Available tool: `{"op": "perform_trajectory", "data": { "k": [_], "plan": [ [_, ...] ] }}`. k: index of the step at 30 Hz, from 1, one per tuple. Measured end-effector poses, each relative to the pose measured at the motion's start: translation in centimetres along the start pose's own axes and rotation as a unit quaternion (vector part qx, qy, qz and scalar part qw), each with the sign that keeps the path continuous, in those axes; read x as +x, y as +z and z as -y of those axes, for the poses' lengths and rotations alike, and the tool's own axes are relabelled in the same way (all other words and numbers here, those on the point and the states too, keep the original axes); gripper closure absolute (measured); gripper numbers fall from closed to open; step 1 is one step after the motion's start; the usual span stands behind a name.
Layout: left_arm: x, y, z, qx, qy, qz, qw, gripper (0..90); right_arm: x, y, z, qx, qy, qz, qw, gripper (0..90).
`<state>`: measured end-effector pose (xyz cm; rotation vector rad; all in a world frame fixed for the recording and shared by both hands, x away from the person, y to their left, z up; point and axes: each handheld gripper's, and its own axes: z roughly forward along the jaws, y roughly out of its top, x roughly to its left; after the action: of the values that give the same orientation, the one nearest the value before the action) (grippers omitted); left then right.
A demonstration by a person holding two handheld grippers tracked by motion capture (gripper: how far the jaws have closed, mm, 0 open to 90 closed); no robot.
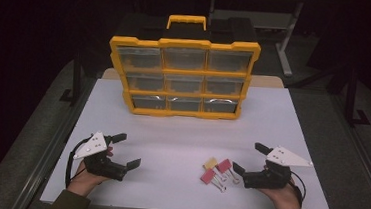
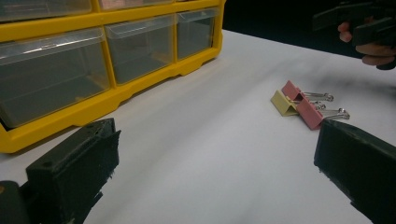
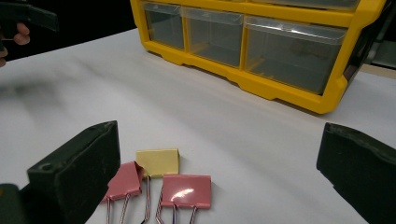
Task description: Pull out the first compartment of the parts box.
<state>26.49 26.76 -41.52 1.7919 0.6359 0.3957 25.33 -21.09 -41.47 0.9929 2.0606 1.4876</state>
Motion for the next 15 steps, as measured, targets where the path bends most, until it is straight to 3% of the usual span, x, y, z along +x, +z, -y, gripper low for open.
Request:
{"op": "perform_trajectory", "data": {
  "k": [15],
  "plan": [
    [-0.24, 0.23, -0.13, -0.001, 0.0, 0.002, 1.0, 0.0, 0.04, 0.07, 0.01, -0.002, -0.003, 0.002, 1.0, 0.0]
  ]
}}
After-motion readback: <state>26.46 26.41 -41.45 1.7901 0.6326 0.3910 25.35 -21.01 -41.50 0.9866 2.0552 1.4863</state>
